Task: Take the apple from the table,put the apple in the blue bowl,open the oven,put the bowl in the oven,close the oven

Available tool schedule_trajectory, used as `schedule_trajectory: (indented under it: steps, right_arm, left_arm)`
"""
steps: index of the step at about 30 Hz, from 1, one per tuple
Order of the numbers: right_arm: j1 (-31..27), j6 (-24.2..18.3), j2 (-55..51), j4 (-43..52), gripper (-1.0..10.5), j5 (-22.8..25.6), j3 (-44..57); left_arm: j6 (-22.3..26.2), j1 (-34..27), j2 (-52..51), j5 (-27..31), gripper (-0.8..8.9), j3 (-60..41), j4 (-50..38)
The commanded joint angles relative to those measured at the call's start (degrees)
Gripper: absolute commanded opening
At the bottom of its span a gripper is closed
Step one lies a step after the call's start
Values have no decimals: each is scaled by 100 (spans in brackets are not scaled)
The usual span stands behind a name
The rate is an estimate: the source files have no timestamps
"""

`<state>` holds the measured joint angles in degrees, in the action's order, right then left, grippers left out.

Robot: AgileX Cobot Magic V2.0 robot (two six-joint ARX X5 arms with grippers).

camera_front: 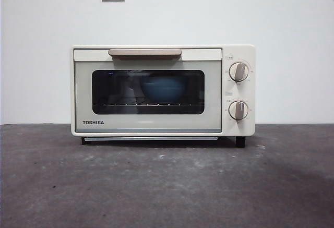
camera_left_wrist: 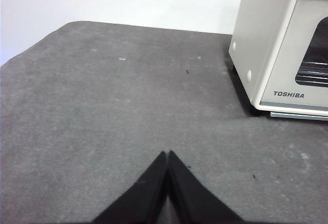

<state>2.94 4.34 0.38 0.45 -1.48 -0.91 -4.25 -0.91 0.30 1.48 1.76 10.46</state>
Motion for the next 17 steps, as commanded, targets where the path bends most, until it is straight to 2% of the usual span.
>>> schedule_trajectory:
  steps: [1, 6, 17]
  right_arm:
    - [4, 13, -17, -291, 5, -2, 33]
    - [2, 22, -17, -1102, 5, 9, 26]
    - [-2, 15, -17, -949, 5, 4, 22]
  left_arm:
    - [-50, -15, -11, 2, 8, -131, 24]
    - [-50, -15, -11, 2, 8, -131, 24]
    - [-50, -15, -11, 2, 8, -131, 24]
